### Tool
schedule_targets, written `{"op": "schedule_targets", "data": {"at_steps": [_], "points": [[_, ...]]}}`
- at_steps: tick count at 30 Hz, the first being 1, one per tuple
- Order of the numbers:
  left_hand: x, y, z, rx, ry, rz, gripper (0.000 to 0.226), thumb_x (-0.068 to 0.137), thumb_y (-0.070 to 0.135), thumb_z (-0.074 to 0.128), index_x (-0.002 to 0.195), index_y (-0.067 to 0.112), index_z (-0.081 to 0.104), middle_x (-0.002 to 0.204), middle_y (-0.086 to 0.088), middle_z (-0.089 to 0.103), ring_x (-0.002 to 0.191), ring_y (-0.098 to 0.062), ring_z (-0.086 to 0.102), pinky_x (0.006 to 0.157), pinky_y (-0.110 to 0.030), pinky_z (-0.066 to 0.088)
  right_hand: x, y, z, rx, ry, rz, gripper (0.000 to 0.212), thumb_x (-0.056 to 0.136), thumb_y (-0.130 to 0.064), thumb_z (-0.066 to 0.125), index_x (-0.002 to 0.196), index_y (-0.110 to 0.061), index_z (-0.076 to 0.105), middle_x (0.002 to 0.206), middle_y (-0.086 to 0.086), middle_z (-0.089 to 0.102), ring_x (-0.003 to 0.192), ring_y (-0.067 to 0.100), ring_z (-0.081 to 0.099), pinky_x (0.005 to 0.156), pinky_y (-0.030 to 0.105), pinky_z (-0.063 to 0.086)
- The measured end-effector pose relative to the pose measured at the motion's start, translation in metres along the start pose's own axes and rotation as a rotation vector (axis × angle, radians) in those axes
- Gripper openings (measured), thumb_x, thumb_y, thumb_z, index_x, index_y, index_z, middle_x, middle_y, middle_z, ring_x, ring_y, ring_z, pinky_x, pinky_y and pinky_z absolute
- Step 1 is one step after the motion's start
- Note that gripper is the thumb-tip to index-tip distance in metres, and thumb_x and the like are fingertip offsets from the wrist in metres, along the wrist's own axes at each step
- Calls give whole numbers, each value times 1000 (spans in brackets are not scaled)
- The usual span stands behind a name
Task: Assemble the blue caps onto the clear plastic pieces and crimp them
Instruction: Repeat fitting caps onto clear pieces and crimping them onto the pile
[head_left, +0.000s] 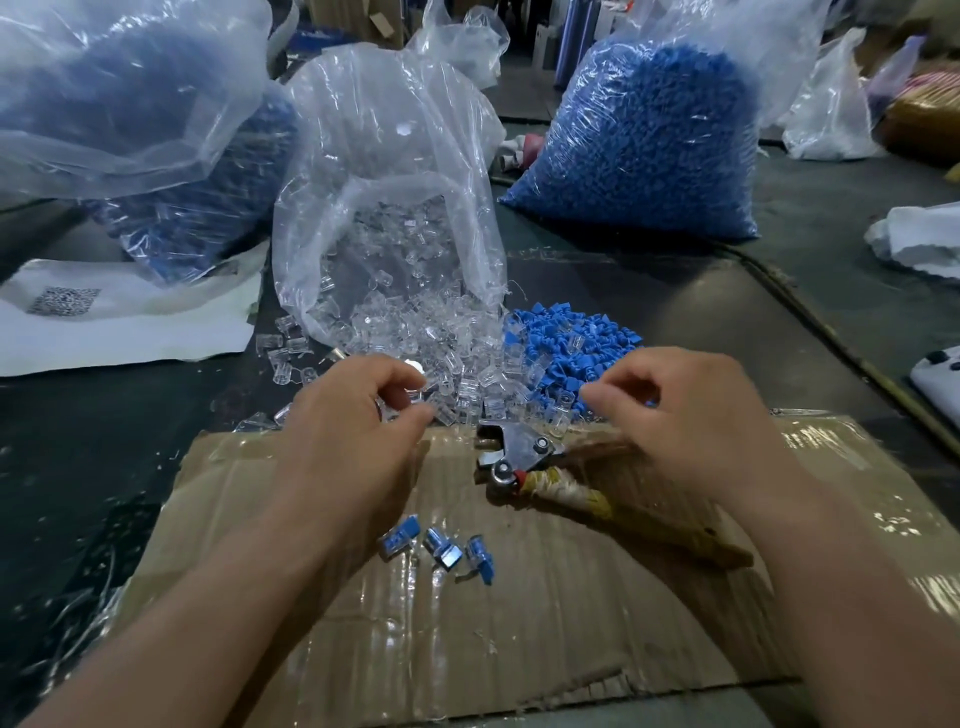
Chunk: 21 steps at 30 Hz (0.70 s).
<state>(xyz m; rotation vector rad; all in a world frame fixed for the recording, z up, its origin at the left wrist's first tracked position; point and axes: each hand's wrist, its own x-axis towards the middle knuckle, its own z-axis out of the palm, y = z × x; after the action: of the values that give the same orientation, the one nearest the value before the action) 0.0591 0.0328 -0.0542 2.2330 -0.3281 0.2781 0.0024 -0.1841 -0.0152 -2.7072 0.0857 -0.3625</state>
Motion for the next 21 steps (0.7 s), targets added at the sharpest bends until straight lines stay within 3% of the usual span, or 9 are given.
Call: {"op": "schedule_targets", "data": {"at_steps": [3,7,11,13,16,21], "points": [[4,-5,5,164,-63,70,18,80,24,68,98,22,69,70,19,46,63,6,40,59,-12,26,2,8,-2,107,210,128,19,83,-37,60,70,-24,64,63,-15,59,61,2,54,57,23,41],[6,-8,9,246,-82,79,7,83,26,65,86,24,71,71,20,40,66,2,39,62,-18,26,5,15,0,130,278,216,20,85,-35,61,68,-24,61,62,-13,59,62,2,54,55,21,40],[3,-3,6,121,43,112,7,82,18,65,77,23,65,73,20,48,67,5,46,60,-11,29,7,19,5,103,201,244,19,85,-33,61,67,-28,58,66,-14,58,64,4,53,59,26,38],[1,2,5,-50,82,75,14,85,17,59,74,24,55,78,16,53,63,-2,56,52,-12,38,8,20,9,68,112,233,15,84,-30,64,70,-29,61,72,-12,58,67,4,52,63,25,38],[-2,10,4,-273,62,-4,18,90,12,54,77,24,52,77,8,61,62,1,63,47,-9,45,11,21,16,-65,37,221,7,82,-31,66,80,-26,70,78,-12,49,74,7,47,66,25,34],[-5,16,1,-403,-38,11,17,88,4,56,79,18,54,74,-4,62,68,2,64,47,-5,44,15,19,23,-165,-18,239,11,82,-33,66,90,-27,70,85,-10,46,76,6,41,66,24,32]]}}
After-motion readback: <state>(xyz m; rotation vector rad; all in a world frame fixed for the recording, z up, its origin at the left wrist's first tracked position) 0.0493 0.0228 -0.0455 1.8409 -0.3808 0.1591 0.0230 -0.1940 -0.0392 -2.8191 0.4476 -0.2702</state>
